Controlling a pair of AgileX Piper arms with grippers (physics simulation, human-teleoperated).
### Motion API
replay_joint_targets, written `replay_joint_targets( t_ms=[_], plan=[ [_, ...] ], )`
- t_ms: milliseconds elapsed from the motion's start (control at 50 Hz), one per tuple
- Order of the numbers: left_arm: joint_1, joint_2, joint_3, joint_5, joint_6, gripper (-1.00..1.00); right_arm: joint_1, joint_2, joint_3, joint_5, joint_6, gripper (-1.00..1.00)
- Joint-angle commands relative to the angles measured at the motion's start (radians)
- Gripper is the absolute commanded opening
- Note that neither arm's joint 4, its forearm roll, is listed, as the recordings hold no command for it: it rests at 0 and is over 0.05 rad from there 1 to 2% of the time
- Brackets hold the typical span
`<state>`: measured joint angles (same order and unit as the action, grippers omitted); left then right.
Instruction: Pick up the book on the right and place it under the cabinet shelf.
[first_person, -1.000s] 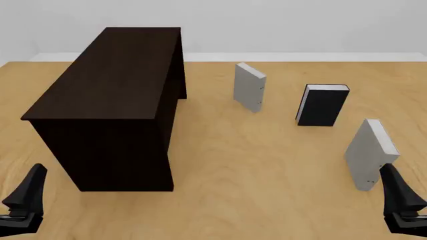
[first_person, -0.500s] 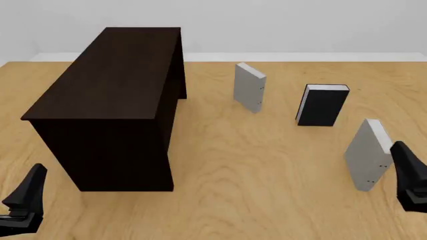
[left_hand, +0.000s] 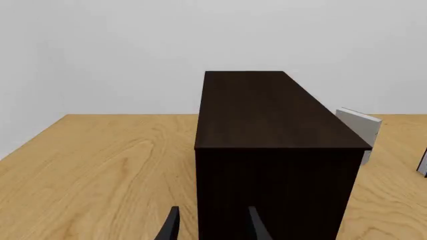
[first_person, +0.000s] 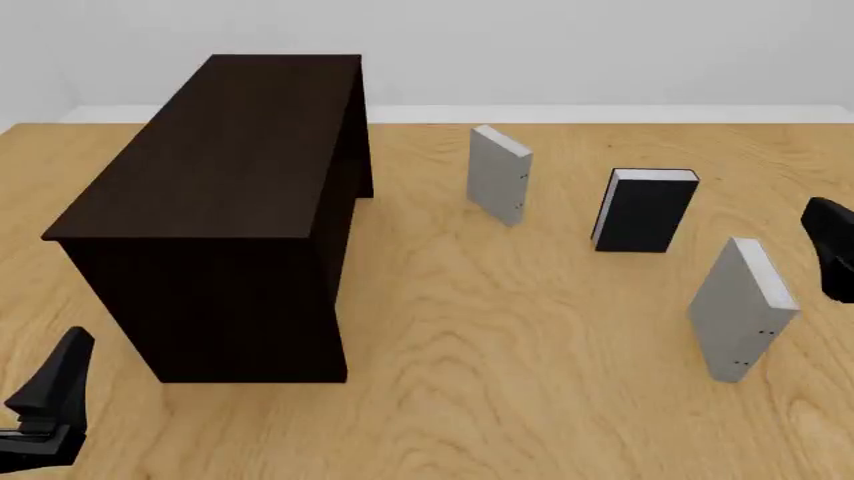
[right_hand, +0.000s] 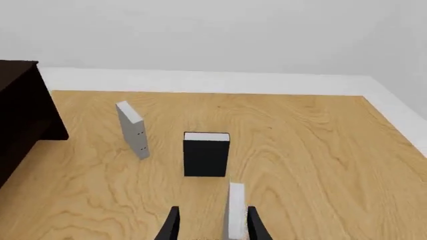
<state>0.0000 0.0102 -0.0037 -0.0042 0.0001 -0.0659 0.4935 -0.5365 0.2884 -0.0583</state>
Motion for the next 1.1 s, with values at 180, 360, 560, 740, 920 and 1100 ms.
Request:
replay_joint_targets(
  t_ms=[180,360,560,740,920,1100],
  plan=[
    [0.0,0.002,0.0,-0.002,0.0,1.0,-0.036,0.23,-0.214,0.141,-0.02,1.0],
    [0.001,0.001,0.0,-0.002,0.0,1.0,-0.029,0.305,-0.249,0.161,0.013,1.0],
    [0.001,0.001,0.0,-0.002,0.0,1.0,-0.029,0.305,-0.249,0.161,0.013,1.0],
    [0.001,0.001,0.0,-0.002,0.0,1.0,-0.029,0.305,-0.249,0.161,0.013,1.0],
    [0.0,0.0,0.0,-0.001,0.0,1.0,-0.03,0.314,-0.246,0.156,0.019,1.0],
    [0.001,0.002,0.001,-0.004,0.0,1.0,-0.022,0.333,-0.24,0.15,0.027,1.0]
  ],
)
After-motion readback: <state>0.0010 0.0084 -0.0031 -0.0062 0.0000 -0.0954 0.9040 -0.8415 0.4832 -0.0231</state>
